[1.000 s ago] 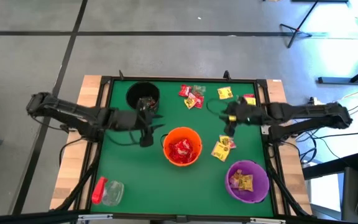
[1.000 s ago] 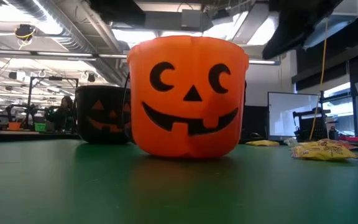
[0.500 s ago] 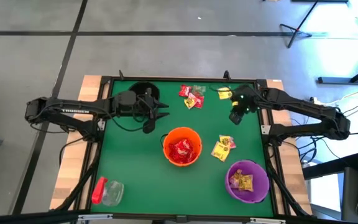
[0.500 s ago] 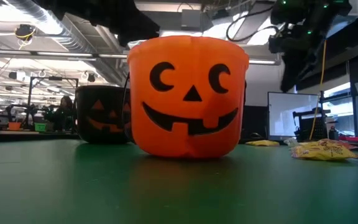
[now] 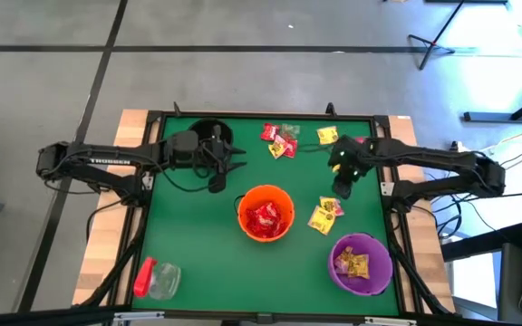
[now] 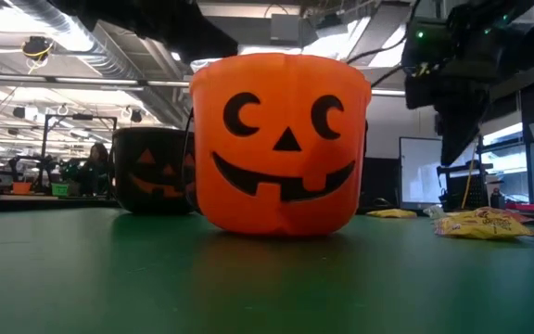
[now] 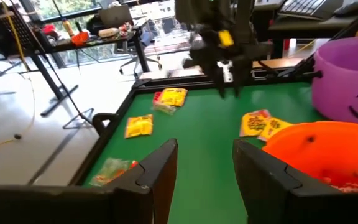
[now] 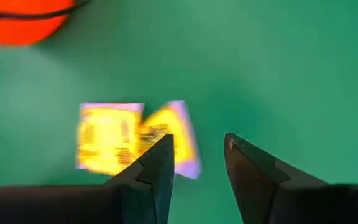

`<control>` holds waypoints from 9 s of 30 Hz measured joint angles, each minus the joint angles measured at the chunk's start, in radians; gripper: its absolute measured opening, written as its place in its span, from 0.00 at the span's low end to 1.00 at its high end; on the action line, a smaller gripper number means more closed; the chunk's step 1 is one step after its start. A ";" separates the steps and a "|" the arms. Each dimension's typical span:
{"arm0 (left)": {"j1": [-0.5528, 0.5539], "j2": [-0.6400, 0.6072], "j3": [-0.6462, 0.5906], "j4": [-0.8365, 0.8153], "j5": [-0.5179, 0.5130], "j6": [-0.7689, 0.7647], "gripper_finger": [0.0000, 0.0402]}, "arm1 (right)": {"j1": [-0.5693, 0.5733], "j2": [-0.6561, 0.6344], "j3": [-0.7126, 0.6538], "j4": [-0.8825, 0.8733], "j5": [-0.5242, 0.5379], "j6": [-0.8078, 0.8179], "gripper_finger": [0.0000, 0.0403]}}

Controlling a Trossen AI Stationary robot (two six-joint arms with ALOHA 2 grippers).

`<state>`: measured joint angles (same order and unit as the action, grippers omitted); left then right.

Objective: Sort candy
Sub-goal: Put the yellow candy into the purple bin

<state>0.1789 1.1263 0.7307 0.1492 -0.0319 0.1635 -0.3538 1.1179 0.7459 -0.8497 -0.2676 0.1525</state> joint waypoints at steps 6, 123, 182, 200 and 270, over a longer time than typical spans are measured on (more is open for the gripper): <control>0.021 0.000 0.000 0.001 0.000 0.028 0.37 | 0.146 0.099 -0.015 -0.006 0.031 -0.088 0.34; -0.062 0.000 0.000 0.020 -0.087 -0.213 0.37 | 0.512 0.313 0.216 -0.005 0.228 0.124 0.64; -0.062 0.000 0.000 0.016 -0.105 -0.235 0.37 | 0.339 0.260 0.005 0.129 0.351 -0.004 0.66; -0.062 0.000 0.000 0.016 -0.105 -0.235 0.37 | 0.340 0.254 -0.140 0.285 0.269 -0.026 0.65; -0.062 0.000 0.000 0.009 -0.135 -0.240 0.37 | 1.277 -0.143 0.101 -0.008 0.433 1.023 0.36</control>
<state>0.1173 1.1263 0.7303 0.1578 -0.1673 -0.0765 0.9234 0.9748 0.8465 -0.8574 0.1652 1.1756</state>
